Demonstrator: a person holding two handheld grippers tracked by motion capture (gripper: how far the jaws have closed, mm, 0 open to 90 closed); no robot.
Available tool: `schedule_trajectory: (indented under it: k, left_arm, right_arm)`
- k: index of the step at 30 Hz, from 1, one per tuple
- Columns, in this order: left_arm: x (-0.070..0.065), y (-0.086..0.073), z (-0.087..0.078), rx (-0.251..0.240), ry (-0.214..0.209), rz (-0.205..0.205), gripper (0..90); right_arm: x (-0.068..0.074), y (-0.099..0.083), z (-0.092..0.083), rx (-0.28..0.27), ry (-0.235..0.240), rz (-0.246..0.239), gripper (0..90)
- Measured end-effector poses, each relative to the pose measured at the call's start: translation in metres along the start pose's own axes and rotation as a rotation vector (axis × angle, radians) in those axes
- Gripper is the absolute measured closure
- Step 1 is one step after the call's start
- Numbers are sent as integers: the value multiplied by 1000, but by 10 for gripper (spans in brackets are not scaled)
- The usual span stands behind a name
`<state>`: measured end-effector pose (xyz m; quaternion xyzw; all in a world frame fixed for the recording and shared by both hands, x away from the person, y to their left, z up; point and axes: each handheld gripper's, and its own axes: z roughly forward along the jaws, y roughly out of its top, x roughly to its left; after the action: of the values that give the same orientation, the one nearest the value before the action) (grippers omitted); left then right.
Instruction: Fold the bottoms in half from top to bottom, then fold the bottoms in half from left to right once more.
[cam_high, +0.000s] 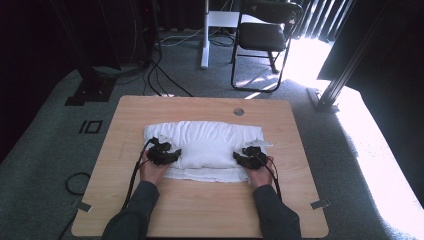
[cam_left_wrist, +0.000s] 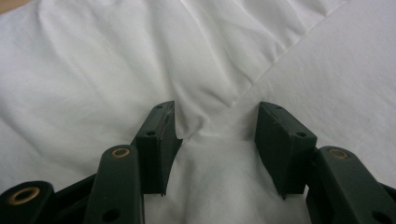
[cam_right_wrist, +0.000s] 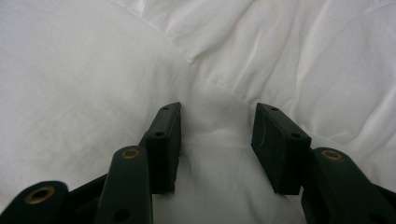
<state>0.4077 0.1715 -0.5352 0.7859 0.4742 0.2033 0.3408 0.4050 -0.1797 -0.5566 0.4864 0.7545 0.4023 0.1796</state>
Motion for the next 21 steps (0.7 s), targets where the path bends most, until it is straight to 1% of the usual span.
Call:
schedule_trajectory:
  k: [2, 3, 4, 5, 6, 7, 8, 9, 10, 11, 12, 13, 14, 15, 16, 17, 19, 21]
  left_arm:
    - [1, -2, 0, 0, -3, 1, 489]
    - [4, -3, -2, -11, -21, -11, 486]
    - [4, -3, -5, -27, -28, -24, 480]
    - [6, -2, -9, -40, -24, -31, 458]
    - [6, -2, -9, -40, -24, -31, 430]
    - [7, -1, -13, -58, -19, -39, 430]
    - [12, 1, -22, -84, -26, -60, 412]
    - [17, 3, -28, -105, -21, -71, 399]
    - [20, 4, -32, -116, -12, -81, 395]
    - [27, 6, -38, -129, 3, -102, 395]
    - [31, 6, -41, -134, 12, -114, 395]
    - [39, 6, -44, -141, 29, -142, 392]
    - [46, 6, -46, -146, 30, -162, 391]
    - [52, 5, -48, -156, 12, -189, 386]
    - [58, 4, -50, -158, 8, -213, 381]
    - [63, 3, -52, -161, 15, -231, 381]
    - [69, 2, -53, -161, 18, -250, 380]
    - [75, 1, -50, -142, 21, -274, 366]
  right_arm:
    - [-1, 0, 0, -4, 6, 5, 520]
    - [-2, 0, 0, -4, 12, 7, 518]
    - [-2, 0, 0, -2, 12, 9, 516]
    - [-2, 0, 0, -3, 14, 11, 512]
    - [-2, 0, 0, -3, 14, 11, 512]
    - [-2, 0, -1, -2, 14, 17, 504]
    - [-3, 0, -1, -1, 13, 20, 492]
    - [-3, 1, -3, -3, 8, 33, 457]
    - [-3, 2, -6, -12, -4, 27, 434]
    - [-2, 3, -8, -16, -13, 24, 425]
    - [-2, 5, -12, -28, -12, 25, 426]
    - [-1, 7, -15, -39, -12, 21, 427]
    - [1, 10, -19, -59, -13, 16, 432]
    - [3, 13, -22, -71, -8, 8, 440]
    - [6, 17, -24, -80, -4, -5, 446]
    - [9, 21, -26, -90, 2, -20, 461]
    - [16, 29, -27, -102, 15, -45, 470]
    - [22, 36, -25, -107, 31, -52, 473]
